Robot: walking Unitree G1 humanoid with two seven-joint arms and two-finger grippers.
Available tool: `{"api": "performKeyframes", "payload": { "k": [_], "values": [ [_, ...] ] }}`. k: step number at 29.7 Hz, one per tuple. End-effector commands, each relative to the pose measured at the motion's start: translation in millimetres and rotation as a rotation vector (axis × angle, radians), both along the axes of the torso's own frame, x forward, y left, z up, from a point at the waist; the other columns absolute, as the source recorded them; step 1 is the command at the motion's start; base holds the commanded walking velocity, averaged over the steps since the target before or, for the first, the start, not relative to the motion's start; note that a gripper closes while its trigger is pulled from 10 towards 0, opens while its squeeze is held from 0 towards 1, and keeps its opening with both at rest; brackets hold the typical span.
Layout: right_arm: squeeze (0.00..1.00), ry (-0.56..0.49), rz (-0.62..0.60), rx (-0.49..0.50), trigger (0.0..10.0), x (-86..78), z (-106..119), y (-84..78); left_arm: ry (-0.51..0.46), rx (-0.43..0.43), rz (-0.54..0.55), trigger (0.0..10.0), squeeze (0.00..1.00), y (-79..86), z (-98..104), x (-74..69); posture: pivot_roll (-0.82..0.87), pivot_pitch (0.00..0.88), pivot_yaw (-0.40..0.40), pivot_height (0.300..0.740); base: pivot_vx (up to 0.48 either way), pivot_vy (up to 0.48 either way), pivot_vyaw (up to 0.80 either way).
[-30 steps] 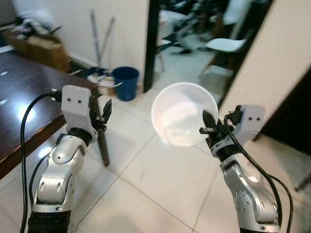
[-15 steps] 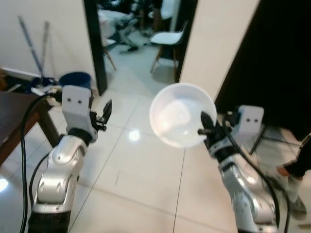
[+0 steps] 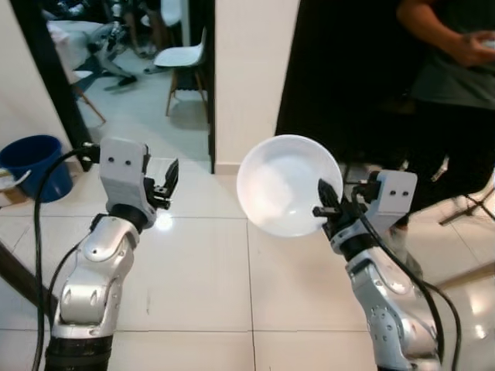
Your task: Setting the table
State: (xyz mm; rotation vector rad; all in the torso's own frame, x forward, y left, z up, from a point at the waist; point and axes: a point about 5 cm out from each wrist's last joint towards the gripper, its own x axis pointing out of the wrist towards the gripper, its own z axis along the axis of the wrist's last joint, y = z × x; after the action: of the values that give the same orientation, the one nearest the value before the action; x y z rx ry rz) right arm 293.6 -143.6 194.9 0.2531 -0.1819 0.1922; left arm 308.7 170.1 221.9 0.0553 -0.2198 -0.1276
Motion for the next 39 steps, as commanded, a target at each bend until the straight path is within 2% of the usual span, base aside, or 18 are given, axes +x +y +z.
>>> {"api": "performKeyframes", "payload": {
  "k": [1, 39],
  "values": [
    [0.00, -0.002, -0.003, 0.012, 10.0, -0.7, 0.3, -0.8, 0.015, 0.000, -0.003, 10.0, 0.00, 0.1, -3.0, -0.5, -0.04, 0.000, 0.050, 0.740, 0.000, 0.000, -0.80],
    [0.00, 0.003, -0.004, 0.011, 10.0, -0.3, -0.6, -0.4, 0.015, -0.002, -0.009, 10.0, 0.00, -1.5, -2.2, 0.0, -0.04, 0.000, 0.049, 0.740, 0.000, 0.000, -0.80]
  ]
}}
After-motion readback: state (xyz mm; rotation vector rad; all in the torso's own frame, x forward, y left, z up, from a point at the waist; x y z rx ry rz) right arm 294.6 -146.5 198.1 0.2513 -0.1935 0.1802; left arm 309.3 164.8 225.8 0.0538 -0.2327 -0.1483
